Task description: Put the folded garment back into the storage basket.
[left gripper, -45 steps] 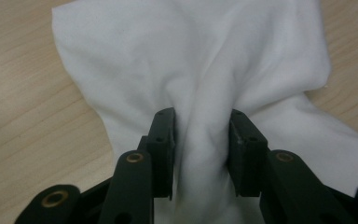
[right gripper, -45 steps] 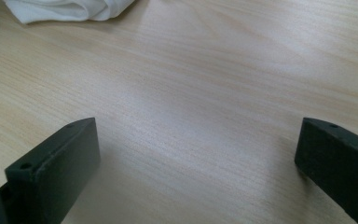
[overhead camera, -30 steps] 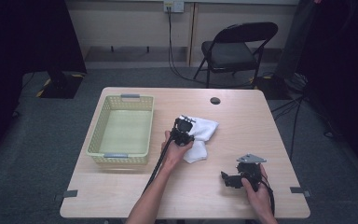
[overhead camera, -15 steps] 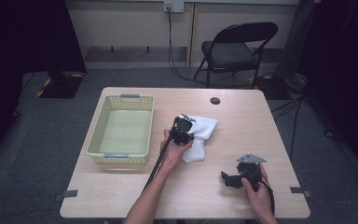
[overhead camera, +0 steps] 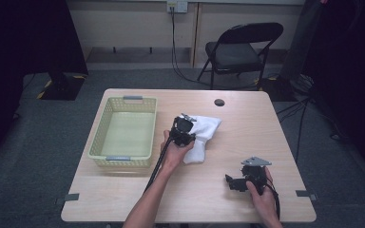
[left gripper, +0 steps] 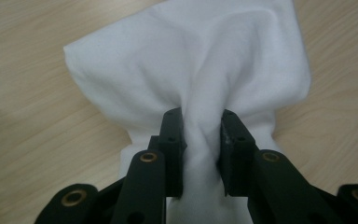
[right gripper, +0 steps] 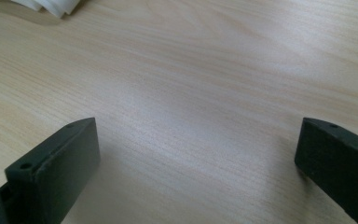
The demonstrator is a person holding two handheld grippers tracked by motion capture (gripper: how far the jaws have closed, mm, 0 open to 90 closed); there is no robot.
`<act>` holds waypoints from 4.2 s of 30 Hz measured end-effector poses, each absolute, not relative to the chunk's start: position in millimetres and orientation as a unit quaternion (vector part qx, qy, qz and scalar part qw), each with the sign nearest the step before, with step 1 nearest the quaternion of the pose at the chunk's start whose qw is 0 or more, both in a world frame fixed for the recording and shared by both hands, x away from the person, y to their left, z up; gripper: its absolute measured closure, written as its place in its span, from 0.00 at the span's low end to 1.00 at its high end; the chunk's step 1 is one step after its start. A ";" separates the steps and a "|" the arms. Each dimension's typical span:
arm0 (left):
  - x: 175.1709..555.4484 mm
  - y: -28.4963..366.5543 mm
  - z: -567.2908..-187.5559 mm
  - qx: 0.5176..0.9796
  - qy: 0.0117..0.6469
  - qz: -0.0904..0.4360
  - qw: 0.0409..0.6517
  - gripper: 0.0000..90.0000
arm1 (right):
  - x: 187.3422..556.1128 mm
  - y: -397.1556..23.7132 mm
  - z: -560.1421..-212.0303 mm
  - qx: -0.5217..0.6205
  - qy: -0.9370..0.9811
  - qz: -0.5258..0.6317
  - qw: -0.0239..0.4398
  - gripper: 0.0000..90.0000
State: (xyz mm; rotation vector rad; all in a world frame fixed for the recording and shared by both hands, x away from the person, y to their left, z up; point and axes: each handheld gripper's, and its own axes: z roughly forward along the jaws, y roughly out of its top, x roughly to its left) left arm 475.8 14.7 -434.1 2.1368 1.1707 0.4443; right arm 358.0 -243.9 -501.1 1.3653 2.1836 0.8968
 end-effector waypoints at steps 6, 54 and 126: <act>472.7 23.5 -425.5 0.816 0.439 0.168 0.337 0.82 | 357.9 -243.9 -501.1 0.490 0.784 0.322 0.206 0.00; 445.0 44.1 -373.9 0.805 0.397 0.201 0.393 0.82 | 358.0 -243.9 -501.1 0.490 0.784 0.322 0.206 0.00; 435.9 170.7 -351.3 0.747 0.487 0.278 0.356 0.82 | 358.4 -243.2 -501.1 0.492 0.782 0.322 0.205 0.00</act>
